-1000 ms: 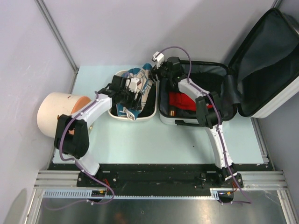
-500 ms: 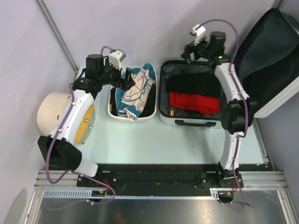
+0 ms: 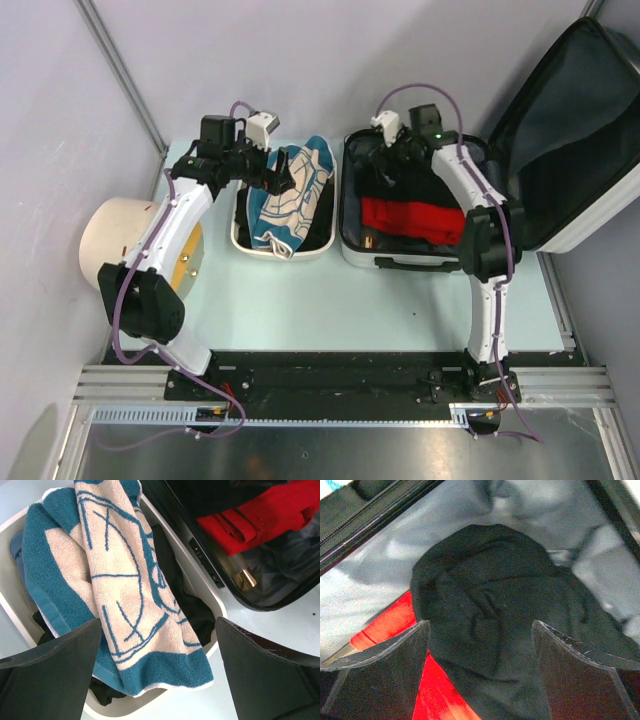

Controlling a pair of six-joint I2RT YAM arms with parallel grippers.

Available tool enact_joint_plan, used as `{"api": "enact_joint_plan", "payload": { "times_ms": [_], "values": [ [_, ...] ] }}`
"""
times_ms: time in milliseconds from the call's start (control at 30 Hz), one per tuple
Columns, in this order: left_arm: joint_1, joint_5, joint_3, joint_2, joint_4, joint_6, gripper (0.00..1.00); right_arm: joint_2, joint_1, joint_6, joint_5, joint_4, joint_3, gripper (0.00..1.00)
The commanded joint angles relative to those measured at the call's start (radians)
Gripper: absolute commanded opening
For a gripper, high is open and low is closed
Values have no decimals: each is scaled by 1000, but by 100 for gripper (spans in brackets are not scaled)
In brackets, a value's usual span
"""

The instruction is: Open, take out, and arrange the luggage

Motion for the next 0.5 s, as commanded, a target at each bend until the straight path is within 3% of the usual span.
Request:
{"api": "enact_joint_plan", "payload": {
  "times_ms": [0,233,333,367,467],
  "values": [
    [-3,32,36,-12,-2,12,100,92,70,-24,75,-2,33,88],
    [-1,6,4,-43,-6,14,100,215,117,-7,226,75,91,97],
    [-1,-2,-7,-55,-9,21,100,231,107,14,241,87,120,90],
    [-1,-2,-10,-59,-11,23,100,229,98,45,224,80,129,81],
    [0,-3,-15,-60,-11,24,100,223,50,129,110,46,174,68]
  ]
}}
